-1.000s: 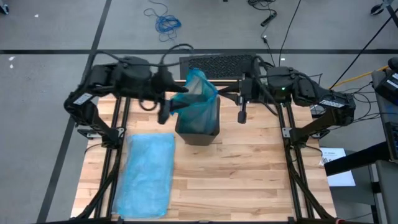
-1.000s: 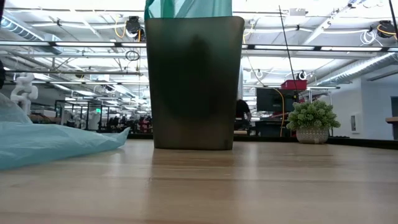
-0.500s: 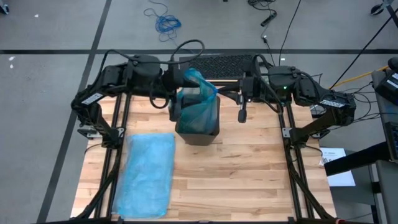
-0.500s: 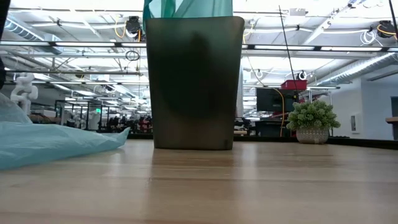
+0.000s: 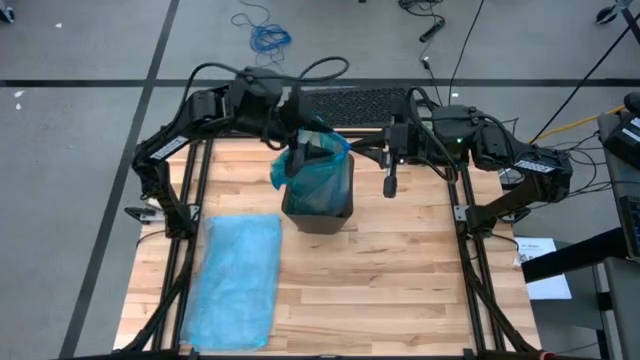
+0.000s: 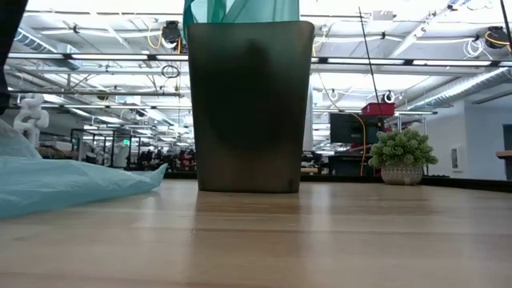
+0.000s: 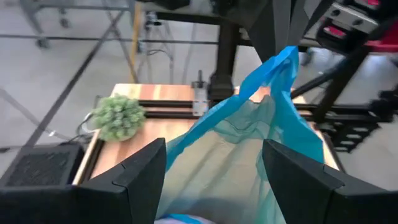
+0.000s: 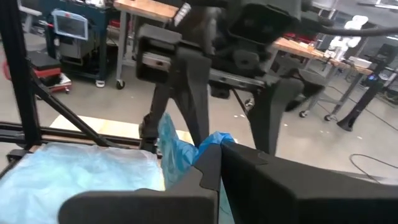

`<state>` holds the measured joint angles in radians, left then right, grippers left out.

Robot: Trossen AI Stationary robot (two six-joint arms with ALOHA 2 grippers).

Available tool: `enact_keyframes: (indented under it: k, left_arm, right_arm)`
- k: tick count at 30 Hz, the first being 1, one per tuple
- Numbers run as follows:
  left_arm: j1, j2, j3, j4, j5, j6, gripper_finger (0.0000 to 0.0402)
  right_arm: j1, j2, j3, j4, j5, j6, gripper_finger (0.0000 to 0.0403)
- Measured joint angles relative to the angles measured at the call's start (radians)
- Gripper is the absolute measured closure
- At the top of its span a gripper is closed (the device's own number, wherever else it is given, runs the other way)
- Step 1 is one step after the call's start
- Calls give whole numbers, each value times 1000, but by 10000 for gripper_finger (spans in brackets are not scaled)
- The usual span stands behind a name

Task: Place trash/remove bag and relplace
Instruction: Remove the trash bag from the trash bin

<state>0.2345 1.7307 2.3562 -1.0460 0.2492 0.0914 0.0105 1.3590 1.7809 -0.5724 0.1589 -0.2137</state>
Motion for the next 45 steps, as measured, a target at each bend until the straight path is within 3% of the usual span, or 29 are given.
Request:
enact_keyframes:
  k: [12, 23, 26, 30, 32, 45]
  left_arm:
    - [25, 5, 0, 4, 222, 78, 143]
    - [11, -36, 2, 53, 221, 46, 143]
    - [-19, -31, 0, 45, 154, 46, 143]
    - [-60, -24, -1, 46, -133, 46, 143]
    - [-68, -22, 0, 37, -220, 46, 143]
    - [-93, 0, 0, -38, -182, 104, 143]
  right_arm:
    - [0, 0, 0, -3, -7, 12, 403]
    - [0, 0, 0, -7, -6, 9, 403]
    - [0, 0, 0, -7, -3, 8, 403]
    - [0, 0, 0, -1, -3, 8, 403]
    - [0, 0, 0, 2, -3, 9, 403]
    - [-12, 0, 0, 9, -3, 11, 403]
